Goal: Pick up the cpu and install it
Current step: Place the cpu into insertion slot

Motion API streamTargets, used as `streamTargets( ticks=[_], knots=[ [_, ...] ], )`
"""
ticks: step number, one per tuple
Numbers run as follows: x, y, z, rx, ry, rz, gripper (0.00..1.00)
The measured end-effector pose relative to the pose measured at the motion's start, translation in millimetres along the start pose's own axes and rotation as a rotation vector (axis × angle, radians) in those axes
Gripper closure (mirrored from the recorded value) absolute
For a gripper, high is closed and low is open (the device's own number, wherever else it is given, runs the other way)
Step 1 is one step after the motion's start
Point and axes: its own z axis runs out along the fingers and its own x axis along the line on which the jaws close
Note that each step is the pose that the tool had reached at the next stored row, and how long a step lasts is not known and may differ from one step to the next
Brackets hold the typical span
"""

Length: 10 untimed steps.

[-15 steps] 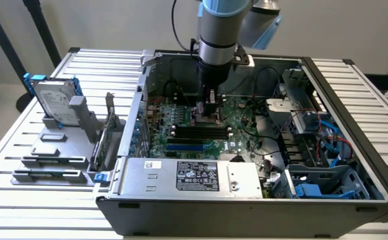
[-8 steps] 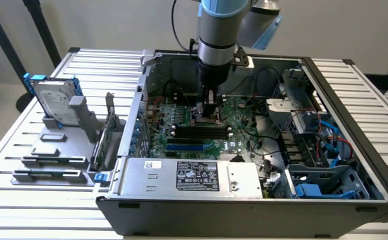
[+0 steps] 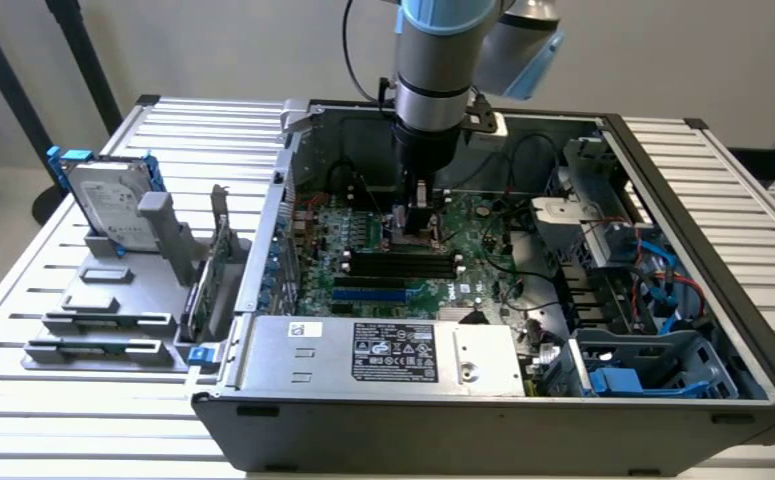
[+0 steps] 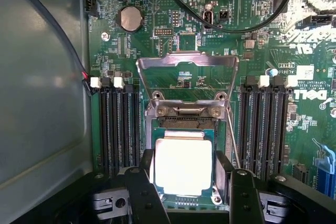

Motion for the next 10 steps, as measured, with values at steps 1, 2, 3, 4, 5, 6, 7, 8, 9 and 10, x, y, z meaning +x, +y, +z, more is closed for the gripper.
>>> streamTargets(
  ticks=[1,2,3,4,5,6,7,8,9,10],
  knots=[
    [0.0,0.0,0.0,-0.0027,-0.0017,0.0,0.46],
    [0.0,0.1,0.1,-0.005,-0.0036,-0.001,0.46],
    [-0.1,0.0,0.1,-0.0071,-0.0052,-0.001,0.46],
    [-0.1,-0.5,0.1,-0.0099,-0.0066,-0.001,0.46],
    [-0.1,-1.1,0.2,-0.0128,-0.0079,-0.002,0.46],
    [-0.2,-1.8,0.4,-0.0156,-0.0085,-0.002,0.46],
    [-0.1,-2.4,0.6,-0.0171,-0.0088,-0.002,0.46],
    [-0.1,-2.8,0.7,-0.0172,-0.0089,-0.002,0.46],
    [-0.2,-2.8,0.8,-0.0172,-0.0089,-0.002,0.46],
    [-0.2,-2.9,0.9,-0.0173,-0.0093,-0.002,0.46]
  ],
)
